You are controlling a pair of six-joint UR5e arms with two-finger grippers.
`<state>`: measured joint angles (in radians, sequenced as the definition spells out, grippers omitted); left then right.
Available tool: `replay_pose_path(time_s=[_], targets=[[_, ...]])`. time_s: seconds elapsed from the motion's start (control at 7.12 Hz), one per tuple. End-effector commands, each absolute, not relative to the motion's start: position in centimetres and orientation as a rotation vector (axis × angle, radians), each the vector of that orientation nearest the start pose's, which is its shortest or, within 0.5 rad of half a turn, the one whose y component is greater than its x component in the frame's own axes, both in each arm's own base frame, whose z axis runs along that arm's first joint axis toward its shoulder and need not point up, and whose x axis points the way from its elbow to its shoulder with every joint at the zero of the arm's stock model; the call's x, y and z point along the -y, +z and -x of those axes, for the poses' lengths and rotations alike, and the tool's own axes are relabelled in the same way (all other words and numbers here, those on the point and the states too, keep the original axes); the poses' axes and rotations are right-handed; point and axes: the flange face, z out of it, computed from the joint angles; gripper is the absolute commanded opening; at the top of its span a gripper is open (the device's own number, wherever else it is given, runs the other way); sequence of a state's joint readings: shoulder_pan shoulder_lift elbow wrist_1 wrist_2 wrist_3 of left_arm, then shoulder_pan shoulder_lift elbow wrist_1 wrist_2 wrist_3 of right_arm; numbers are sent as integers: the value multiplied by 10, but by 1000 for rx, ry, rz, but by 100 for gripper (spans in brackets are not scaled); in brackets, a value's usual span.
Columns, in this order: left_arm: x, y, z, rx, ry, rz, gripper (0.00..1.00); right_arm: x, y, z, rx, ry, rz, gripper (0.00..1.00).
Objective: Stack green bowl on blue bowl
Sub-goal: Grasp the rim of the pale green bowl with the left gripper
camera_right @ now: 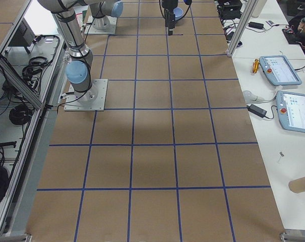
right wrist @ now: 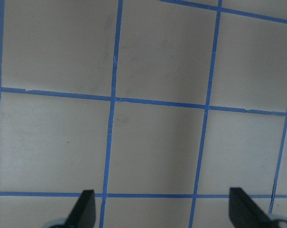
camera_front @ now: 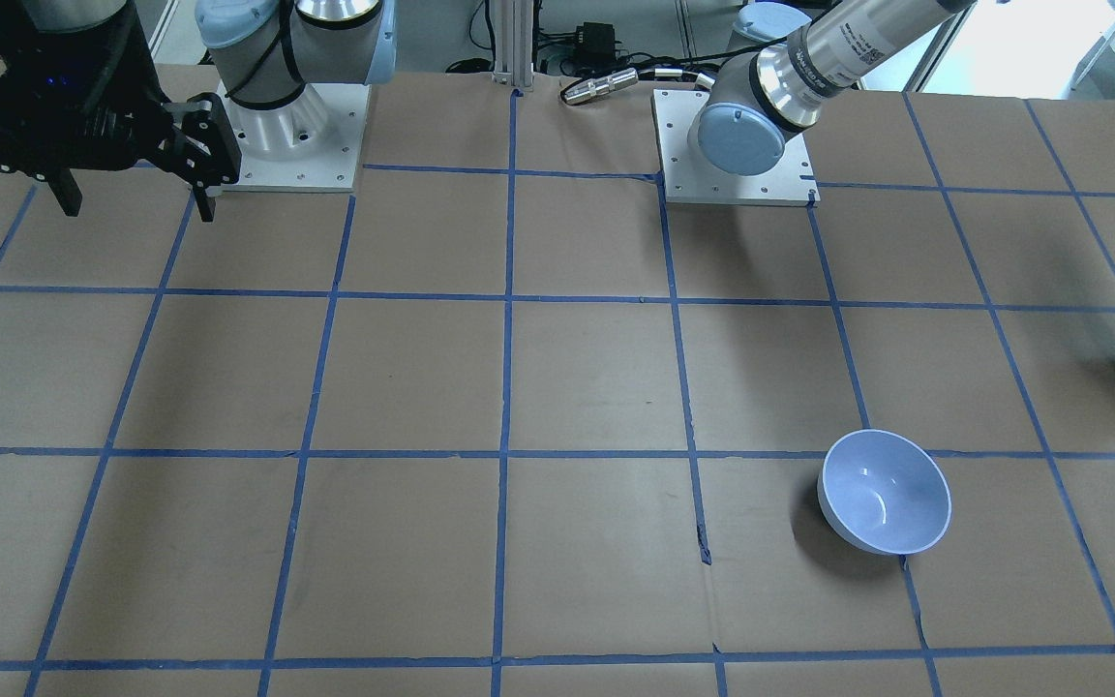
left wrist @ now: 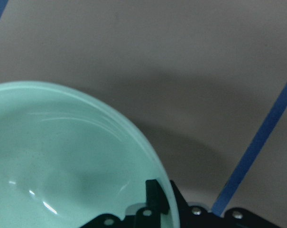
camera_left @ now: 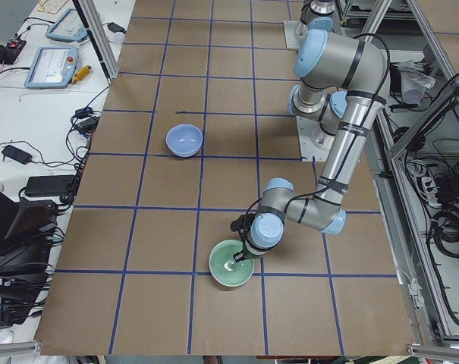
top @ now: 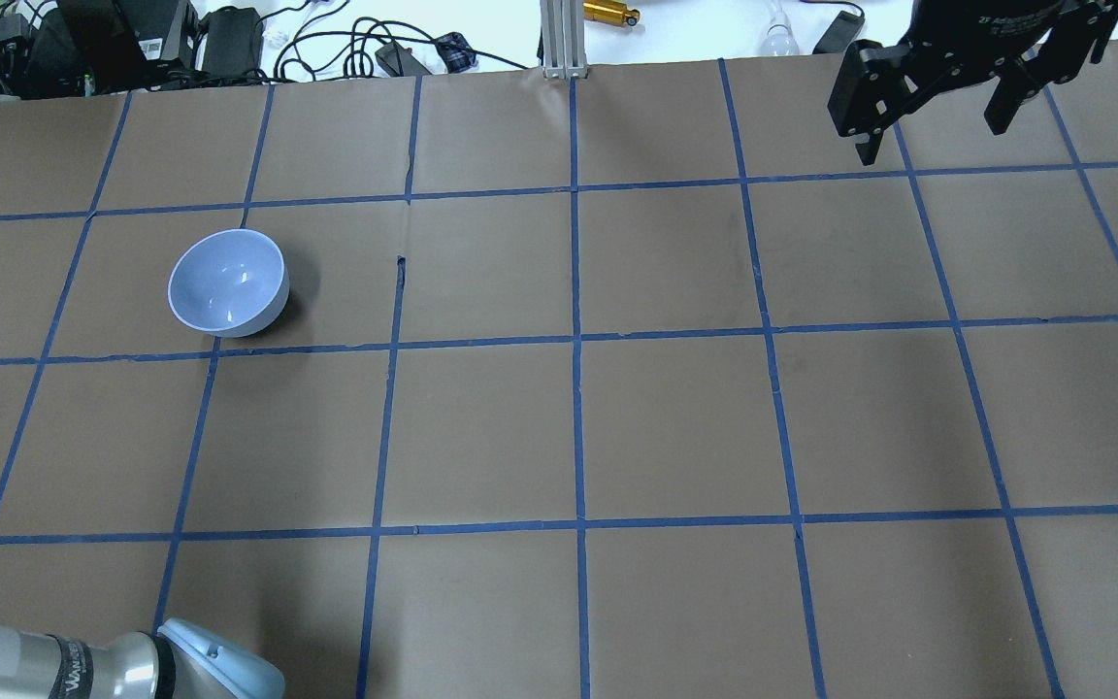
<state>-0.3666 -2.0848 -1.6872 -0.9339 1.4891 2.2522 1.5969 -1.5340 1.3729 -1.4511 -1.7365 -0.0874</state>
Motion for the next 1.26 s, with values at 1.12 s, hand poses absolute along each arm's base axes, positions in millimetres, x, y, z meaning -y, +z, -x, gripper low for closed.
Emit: replay_pose_path(time_s=[1.12], targets=[[469, 320, -410, -2423, -18, -1702, 0, 503, 556, -131, -3303, -60, 184, 100]])
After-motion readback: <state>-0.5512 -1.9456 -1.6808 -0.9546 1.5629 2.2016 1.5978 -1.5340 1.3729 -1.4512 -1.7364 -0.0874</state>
